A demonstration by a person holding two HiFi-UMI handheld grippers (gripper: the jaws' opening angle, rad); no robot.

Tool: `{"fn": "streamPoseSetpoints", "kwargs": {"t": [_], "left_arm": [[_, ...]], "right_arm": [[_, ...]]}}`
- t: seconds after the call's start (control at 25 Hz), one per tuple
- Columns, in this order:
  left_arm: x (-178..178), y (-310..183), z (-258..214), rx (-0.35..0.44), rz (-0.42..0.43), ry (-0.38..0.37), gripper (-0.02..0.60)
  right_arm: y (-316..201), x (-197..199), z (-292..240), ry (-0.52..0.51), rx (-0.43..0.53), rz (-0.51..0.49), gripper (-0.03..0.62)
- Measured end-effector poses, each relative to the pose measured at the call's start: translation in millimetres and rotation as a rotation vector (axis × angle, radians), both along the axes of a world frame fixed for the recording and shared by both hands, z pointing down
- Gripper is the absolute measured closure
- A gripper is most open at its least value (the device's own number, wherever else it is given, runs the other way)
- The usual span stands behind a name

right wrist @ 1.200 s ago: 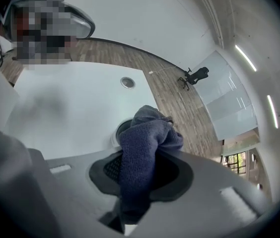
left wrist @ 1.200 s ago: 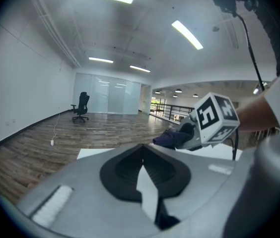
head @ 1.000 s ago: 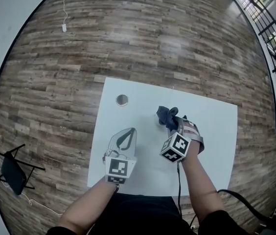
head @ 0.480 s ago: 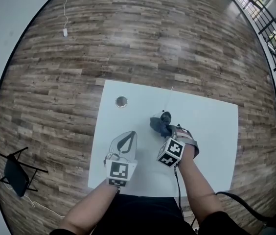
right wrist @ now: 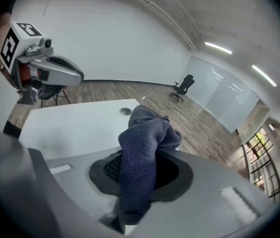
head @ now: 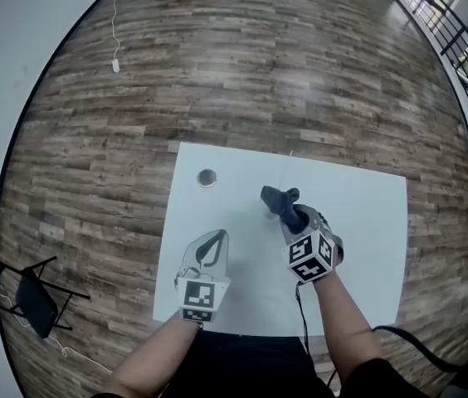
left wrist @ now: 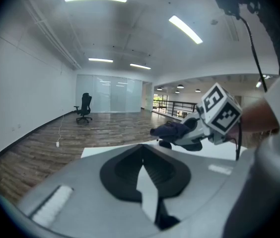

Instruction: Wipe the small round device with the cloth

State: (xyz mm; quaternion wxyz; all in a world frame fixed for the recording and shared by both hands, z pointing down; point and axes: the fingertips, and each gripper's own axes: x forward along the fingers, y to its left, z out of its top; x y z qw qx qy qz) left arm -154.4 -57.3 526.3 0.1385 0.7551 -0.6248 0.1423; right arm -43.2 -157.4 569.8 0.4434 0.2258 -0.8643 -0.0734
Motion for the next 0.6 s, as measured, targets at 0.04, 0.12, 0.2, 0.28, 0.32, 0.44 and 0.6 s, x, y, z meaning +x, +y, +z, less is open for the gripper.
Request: {"fn": "streamPoseSetpoints", "kwargs": {"t": [0.04,0.12,0.2,0.28,0.32,0.44,0.6], "left_arm": [[1,0,-1,0.002,0.000,-0.001,0.574],[4,0,-2,0.003,0.000,-0.002,0.574],[5,1,-1,0.001,0.000,-0.003,0.574],[5,5,1,-0.004,-0.004,-0.003,0.574],[4,7,3,-0.008,-0.009,-0.003,0.574],[-1,11,8,-0.024,-0.033,0.001,0.574],[-1,14,11,-0.035,-0.046,0.004,0.574]], "right_arm": [[-8,2,1,0.018,0.019,0.000,0.503],[-17,3,8,0.042,0.018,0.000,0.503],[-20,4,18,0.069,0.004,-0.002,0.503],[-21,6,25,0.090,-0.002,0.001,0.503],[-21,8,28,0.098,-0.003,0.005,0.503],[-23,14,33,0.117,-0.014,0.020,0.503],[-26,23,43,0.144,-0.037,0.030,0.503]]}}
